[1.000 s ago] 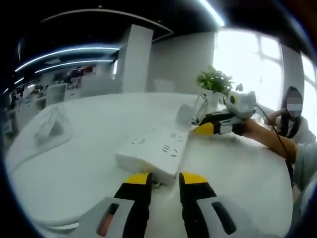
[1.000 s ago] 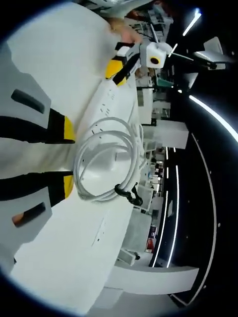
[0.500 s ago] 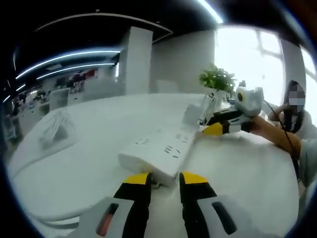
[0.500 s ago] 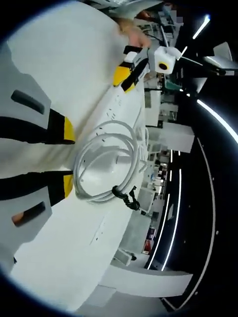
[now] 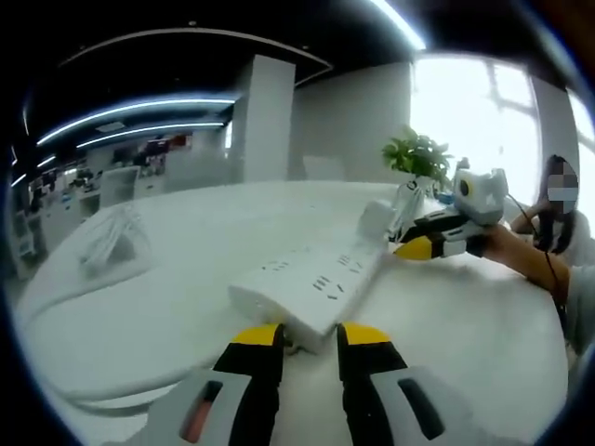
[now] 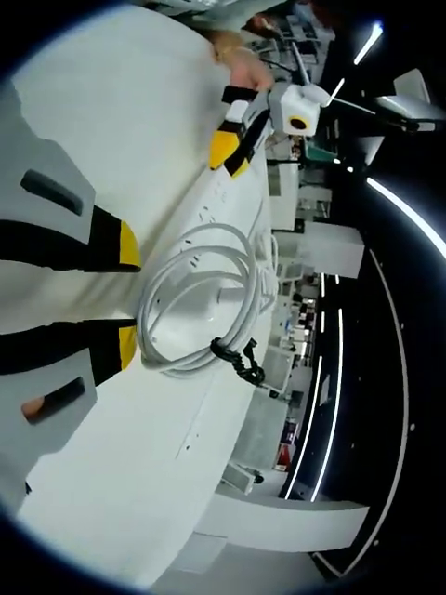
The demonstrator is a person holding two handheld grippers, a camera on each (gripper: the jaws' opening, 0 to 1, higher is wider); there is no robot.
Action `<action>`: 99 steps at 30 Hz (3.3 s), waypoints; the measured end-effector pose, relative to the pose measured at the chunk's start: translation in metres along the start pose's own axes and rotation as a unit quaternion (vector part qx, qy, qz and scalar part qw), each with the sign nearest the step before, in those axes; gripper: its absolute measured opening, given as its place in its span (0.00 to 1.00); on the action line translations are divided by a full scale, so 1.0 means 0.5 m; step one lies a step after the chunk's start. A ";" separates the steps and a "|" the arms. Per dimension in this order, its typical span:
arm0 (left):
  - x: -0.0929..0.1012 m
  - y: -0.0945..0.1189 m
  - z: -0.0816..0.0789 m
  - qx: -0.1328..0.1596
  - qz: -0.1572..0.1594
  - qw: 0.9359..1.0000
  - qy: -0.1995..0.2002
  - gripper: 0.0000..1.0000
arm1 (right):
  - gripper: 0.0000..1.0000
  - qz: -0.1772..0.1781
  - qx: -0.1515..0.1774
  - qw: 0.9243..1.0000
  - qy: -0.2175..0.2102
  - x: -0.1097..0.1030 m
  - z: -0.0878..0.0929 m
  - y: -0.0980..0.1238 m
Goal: Straighten the power strip on the desk, plug the charger into it
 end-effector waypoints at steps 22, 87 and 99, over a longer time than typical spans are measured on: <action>-0.028 -0.003 0.002 0.011 -0.029 1.000 0.000 0.31 | 0.19 0.005 -0.011 1.000 -0.006 -0.044 -0.008 -0.004; -0.060 0.004 -0.002 0.010 -0.067 0.998 0.007 0.40 | 0.20 -0.018 -0.016 1.000 -0.011 -0.101 -0.020 -0.012; -0.061 0.007 0.000 0.001 -0.056 0.998 0.022 0.42 | 0.19 -0.023 -0.007 0.998 -0.065 -0.096 -0.020 -0.010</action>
Point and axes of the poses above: the point that each gripper's makers call its tool centre point, and the gripper's own axes: y roughly backward along the fingers, x roughly to its right, z roughly out of its underside, the point moved 8 cm from there along y, roughly backward along the fingers, and after that the axes turned 2 degrees about -z, right-handed, at the moved point
